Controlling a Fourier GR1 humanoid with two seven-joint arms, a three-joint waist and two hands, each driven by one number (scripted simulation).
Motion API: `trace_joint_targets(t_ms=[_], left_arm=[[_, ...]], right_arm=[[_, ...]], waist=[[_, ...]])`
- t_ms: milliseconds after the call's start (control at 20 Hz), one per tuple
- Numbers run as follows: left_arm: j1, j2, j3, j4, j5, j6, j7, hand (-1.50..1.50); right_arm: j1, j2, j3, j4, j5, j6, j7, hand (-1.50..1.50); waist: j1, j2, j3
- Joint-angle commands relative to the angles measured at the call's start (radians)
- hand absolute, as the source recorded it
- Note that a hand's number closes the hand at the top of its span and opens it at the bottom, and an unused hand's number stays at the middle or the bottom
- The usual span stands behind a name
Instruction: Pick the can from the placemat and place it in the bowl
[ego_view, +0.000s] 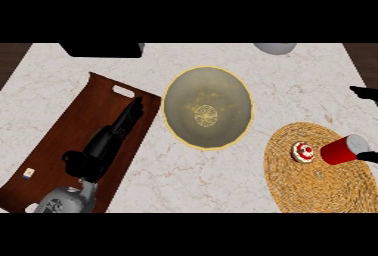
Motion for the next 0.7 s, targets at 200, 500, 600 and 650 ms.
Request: trace_joint_targets(t_ms=[200, 500, 600, 650], left_arm=[[-0.025, -0.017, -0.017, -0.006, -0.009, -0.008, 0.027, 0.00], [-0.028, 0.000, 0.049, 0.055, 0.018, -0.043, -0.022, 0.00], [0.004, -0.033, -0.002, 0.004, -0.037, 0.000, 0.010, 0.00], [-0.022, -0.036, 0.024, 0.056, -0.031, -0.011, -0.018, 0.00]], right_arm=[[-0.106, -0.232, 0.219, -0.058, 0.226, 0.256, 0.184, -1.50], [-0.256, -0.253, 0.277, -0.072, 0.200, 0.556, 0.327, -1.50], [-0.243, -0.204, 0.274, -0.120, 0.195, 0.582, 0.404, -1.50], [-0.262, -0.158, 0.285, -0.123, 0.187, 0.606, 0.461, -1.50]], waist=[[0.014, -0.003, -0.004], [0.001, -0.003, -0.003], [-0.013, -0.007, -0.001], [-0.014, -0.006, -0.002]])
